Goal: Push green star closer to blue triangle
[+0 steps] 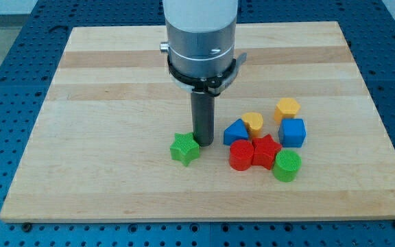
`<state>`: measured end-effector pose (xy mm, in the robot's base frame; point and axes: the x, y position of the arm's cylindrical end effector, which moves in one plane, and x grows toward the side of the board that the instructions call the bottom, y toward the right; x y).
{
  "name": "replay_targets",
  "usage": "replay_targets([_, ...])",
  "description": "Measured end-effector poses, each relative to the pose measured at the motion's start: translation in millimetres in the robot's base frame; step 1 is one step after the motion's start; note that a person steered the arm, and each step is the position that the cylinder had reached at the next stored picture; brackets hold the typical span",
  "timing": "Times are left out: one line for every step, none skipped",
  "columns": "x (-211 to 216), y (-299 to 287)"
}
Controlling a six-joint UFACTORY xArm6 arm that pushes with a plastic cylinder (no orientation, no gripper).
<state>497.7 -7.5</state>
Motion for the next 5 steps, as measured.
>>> replay_targets([25,0])
replay_targets([60,0])
replay_targets([88,-4])
replay_targets([87,-41])
replay_targets([46,-47])
